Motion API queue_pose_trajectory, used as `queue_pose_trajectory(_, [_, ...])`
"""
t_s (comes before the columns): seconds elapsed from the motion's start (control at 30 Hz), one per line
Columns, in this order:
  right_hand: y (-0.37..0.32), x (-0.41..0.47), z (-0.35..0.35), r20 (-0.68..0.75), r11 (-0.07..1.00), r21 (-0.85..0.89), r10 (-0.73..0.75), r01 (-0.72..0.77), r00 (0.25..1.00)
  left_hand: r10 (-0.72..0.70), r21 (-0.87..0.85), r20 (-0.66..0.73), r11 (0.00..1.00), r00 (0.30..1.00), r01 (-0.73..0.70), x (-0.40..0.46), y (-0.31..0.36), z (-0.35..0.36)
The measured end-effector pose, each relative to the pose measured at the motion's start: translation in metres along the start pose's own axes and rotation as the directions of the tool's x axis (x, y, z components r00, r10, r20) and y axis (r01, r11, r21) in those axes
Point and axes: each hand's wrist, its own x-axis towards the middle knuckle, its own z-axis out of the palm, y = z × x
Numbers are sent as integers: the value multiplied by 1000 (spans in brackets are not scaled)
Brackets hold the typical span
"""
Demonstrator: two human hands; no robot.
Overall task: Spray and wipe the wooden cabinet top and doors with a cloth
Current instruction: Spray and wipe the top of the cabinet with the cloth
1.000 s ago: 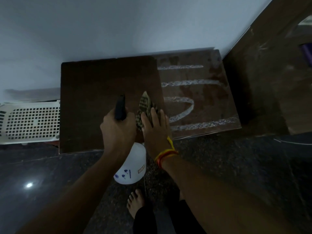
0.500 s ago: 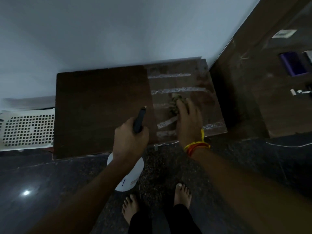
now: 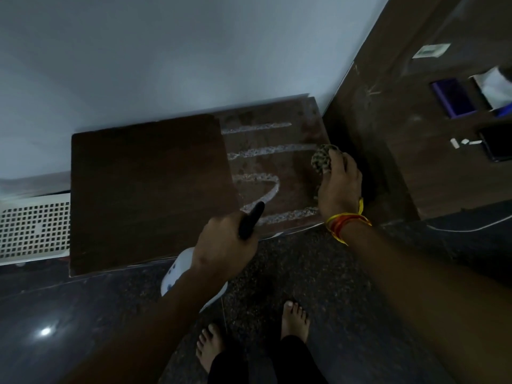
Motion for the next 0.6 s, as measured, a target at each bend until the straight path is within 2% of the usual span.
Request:
queue_pose_trajectory(0.17, [12, 5, -5, -15, 999, 11, 36, -36, 999, 138, 118, 112, 981, 984, -152, 3, -2, 3])
queue_pose_trajectory(0.3, [17, 6, -9, 2, 998, 1, 61, -61, 998, 138, 200, 210, 963, 968, -181, -2, -4, 1])
queue_pose_trajectory(0.43, [15, 2, -10, 34, 998, 7, 69, -69, 997, 105, 219, 197, 964, 975, -148, -8, -12, -4])
queue_pose_trajectory(0.6, [9, -1, -7, 57, 998, 18, 63, -65, 996, -24, 153, 107, 988, 994, 7, -8, -26, -17])
